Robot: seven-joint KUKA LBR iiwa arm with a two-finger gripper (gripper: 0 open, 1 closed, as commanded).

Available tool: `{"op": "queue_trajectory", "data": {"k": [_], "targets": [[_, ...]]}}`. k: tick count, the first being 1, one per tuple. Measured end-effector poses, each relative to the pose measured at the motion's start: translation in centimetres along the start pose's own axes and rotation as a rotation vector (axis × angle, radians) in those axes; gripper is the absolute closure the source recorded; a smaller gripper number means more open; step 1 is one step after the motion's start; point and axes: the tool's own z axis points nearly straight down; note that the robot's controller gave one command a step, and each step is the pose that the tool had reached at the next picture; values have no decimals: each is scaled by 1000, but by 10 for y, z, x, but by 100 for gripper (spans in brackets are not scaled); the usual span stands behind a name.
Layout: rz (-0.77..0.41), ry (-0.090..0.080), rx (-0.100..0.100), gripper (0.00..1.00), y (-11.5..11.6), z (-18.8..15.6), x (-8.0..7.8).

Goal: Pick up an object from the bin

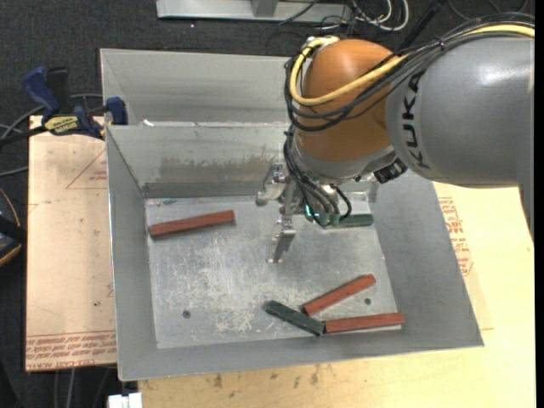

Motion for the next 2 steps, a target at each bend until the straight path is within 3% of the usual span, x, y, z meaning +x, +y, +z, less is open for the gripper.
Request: {"op": "queue_trajectory", "data": {"k": [1, 2], "targets": [[2, -7, -1, 0, -1, -4, -2], [-74, -14, -1, 0, 58, 60, -24]]}}
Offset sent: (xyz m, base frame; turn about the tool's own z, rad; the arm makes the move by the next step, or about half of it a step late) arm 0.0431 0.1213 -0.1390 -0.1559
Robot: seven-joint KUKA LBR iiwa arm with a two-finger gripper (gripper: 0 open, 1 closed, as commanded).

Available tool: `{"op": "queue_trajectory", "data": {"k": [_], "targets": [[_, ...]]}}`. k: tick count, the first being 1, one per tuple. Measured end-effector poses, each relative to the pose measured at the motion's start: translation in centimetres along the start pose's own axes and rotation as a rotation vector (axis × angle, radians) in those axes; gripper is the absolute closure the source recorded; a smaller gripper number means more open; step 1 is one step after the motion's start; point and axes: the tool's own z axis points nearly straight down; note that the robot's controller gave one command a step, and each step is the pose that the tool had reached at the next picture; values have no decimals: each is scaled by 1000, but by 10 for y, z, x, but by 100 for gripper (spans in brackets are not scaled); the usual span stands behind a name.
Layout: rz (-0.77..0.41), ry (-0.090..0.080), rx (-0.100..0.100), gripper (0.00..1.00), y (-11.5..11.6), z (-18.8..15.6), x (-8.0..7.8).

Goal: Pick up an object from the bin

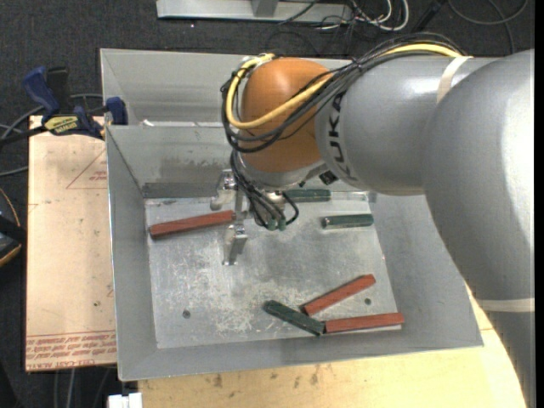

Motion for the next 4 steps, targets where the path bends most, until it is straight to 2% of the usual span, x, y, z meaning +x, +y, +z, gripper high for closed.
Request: {"op": "queue_trajectory", "data": {"k": [1, 2, 3, 4], "targets": [[-68, 8, 1, 0, 80, -5, -13], [-27, 6, -2, 0, 84, 1, -19], [16, 0, -3, 0, 46, 77, -26], [15, 2, -1, 100, 49, 69, -25]]}}
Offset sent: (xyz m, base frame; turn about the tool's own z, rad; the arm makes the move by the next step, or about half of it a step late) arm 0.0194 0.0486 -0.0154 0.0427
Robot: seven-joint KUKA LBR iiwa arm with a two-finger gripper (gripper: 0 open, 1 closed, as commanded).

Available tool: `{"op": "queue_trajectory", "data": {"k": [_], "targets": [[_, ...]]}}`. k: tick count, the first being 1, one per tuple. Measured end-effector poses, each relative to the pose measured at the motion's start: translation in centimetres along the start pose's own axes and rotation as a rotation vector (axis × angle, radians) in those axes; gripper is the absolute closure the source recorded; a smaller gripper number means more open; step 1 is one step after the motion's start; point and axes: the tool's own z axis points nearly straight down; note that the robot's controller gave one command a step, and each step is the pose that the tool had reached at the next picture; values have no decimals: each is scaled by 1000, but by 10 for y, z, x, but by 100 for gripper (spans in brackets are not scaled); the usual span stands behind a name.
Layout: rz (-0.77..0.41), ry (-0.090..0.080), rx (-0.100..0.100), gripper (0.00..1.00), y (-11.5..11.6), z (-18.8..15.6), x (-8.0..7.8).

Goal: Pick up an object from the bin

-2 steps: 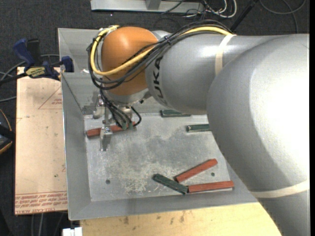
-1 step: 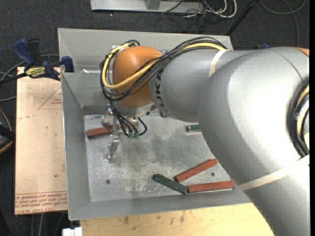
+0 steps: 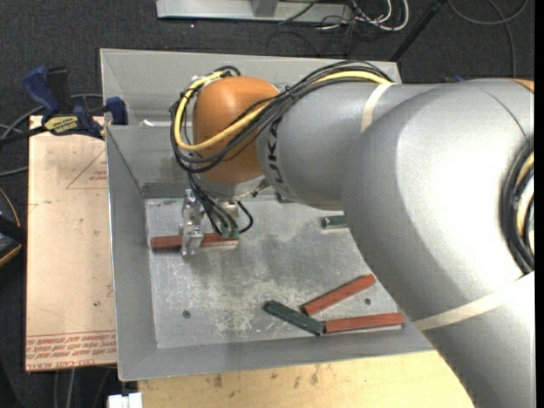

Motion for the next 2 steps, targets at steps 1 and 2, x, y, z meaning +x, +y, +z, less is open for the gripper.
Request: {"op": "queue_trajectory", "data": {"k": [1, 2], "targets": [[0, 0, 0, 100, 0, 0, 0], [0, 8, 2, 100, -1, -4, 2]]}}
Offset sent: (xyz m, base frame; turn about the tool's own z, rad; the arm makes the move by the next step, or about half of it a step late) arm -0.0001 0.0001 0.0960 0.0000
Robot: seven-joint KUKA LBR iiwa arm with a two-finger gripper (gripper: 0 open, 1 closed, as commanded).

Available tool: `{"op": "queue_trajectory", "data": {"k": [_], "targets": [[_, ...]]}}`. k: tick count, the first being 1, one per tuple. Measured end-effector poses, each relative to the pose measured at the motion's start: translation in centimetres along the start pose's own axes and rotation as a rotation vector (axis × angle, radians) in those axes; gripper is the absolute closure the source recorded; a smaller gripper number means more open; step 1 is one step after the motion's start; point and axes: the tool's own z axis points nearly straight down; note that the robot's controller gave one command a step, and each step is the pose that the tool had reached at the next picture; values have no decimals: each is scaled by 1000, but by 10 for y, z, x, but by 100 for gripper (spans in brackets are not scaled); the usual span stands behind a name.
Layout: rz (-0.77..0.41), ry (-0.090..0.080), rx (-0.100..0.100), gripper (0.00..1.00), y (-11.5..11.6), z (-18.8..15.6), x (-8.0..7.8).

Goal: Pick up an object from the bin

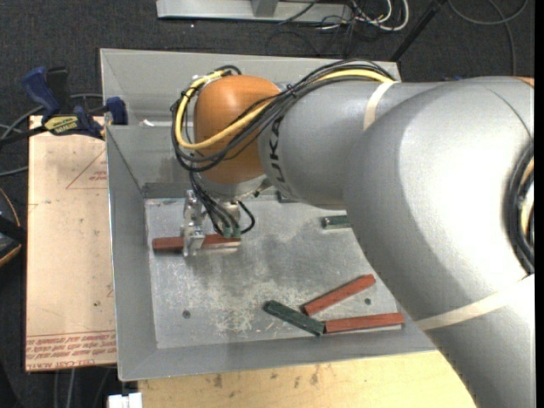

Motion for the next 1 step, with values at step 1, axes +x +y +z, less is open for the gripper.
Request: {"op": "queue_trajectory", "data": {"k": [1], "targets": [[0, 8, 2, 100, -1, -20, 2]]}}
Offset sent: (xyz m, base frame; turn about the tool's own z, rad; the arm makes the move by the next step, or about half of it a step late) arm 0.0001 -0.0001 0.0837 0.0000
